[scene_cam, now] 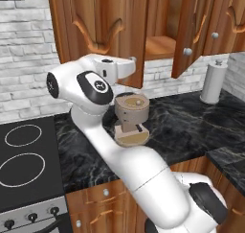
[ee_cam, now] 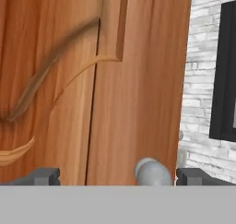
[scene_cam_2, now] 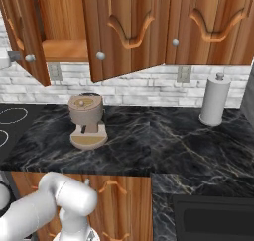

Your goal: Close all open cabinet doors.

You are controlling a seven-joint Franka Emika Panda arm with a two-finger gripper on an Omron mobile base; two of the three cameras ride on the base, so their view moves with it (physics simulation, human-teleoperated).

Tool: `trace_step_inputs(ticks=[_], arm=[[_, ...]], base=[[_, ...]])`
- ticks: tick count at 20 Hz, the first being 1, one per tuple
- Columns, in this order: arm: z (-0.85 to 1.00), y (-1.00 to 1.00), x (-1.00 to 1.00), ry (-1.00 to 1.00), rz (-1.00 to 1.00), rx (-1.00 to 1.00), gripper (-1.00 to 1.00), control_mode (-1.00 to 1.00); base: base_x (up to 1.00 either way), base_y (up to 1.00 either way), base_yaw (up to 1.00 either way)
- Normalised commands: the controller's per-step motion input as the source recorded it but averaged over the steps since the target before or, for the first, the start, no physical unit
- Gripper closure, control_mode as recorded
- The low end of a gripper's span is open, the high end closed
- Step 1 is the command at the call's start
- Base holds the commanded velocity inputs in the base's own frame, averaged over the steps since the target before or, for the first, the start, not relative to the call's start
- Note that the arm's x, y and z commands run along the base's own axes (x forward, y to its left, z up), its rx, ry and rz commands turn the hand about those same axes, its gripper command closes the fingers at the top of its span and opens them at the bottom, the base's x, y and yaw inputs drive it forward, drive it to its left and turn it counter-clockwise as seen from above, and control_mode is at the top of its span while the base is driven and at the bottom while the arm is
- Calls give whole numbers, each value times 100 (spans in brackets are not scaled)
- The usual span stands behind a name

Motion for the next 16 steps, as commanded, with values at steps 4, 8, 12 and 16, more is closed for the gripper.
trace_step_inputs(ticks=[4, 8, 12, 16], arm=[[-15, -32, 88, -1, 4, 0, -100, -100], [-11, -28, 95, 0, 3, 0, -100, -100], [-32, -24, 100, 0, 3, 0, -100, -100], [-19, -28, 100, 0, 4, 0, -100, -100]], base=[[0, 0, 0], [0, 0, 0], [0, 0, 0], [0, 0, 0]])
